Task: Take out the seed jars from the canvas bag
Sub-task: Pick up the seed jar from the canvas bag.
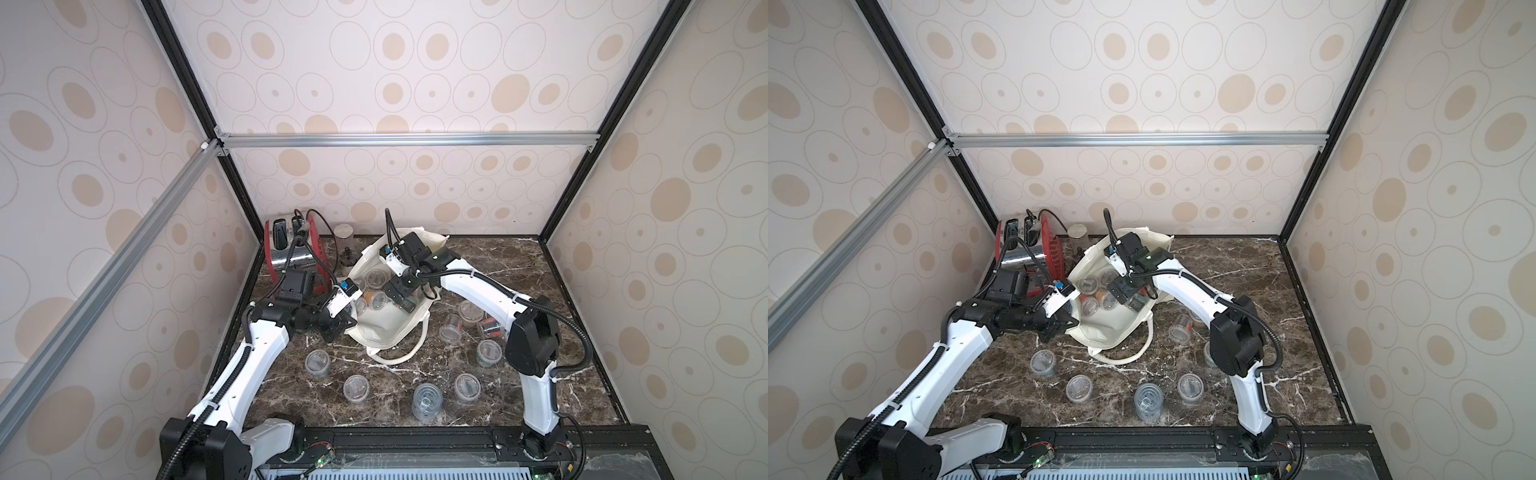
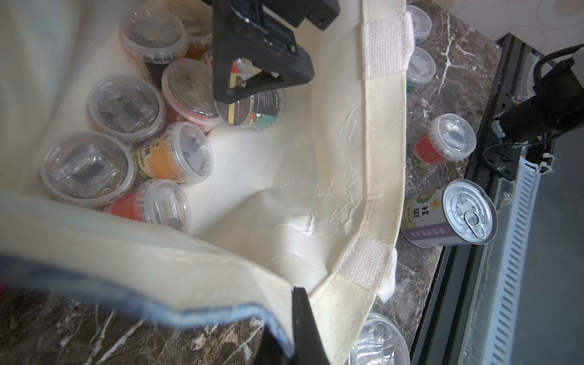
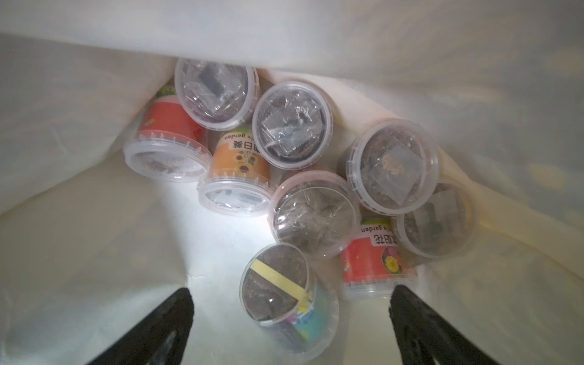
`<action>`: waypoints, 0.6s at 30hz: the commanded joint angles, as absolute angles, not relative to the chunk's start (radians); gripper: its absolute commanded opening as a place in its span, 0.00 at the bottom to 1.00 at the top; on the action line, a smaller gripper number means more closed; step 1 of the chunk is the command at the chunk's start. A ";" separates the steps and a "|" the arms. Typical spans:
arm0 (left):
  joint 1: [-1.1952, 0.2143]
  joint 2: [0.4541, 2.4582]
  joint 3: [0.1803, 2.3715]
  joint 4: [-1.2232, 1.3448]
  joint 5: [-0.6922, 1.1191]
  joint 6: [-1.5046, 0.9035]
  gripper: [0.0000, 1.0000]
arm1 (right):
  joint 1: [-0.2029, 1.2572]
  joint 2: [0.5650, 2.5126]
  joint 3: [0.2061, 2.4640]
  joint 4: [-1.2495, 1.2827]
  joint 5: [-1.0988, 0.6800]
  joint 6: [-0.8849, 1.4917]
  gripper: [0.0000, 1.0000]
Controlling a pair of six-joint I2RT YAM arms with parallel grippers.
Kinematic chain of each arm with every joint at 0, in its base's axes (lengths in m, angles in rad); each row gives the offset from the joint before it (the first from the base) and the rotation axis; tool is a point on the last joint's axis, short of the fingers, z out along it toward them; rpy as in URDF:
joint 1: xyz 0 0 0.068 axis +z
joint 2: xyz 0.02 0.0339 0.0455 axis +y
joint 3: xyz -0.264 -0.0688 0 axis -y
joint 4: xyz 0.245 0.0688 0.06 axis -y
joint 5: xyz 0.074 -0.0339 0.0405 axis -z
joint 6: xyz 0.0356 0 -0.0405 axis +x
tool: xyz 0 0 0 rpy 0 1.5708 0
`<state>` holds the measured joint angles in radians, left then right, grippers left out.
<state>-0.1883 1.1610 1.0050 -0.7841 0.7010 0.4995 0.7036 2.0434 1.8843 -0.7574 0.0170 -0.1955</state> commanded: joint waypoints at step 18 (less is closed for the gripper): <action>-0.190 1.155 1.035 -0.805 0.719 0.529 0.00 | 0.732 2.216 1.963 -0.918 0.060 -0.019 0.97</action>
<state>-0.1883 1.1610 1.0050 -0.7822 0.7010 0.5026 0.7139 2.1937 1.9591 -0.9081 0.0822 -0.0734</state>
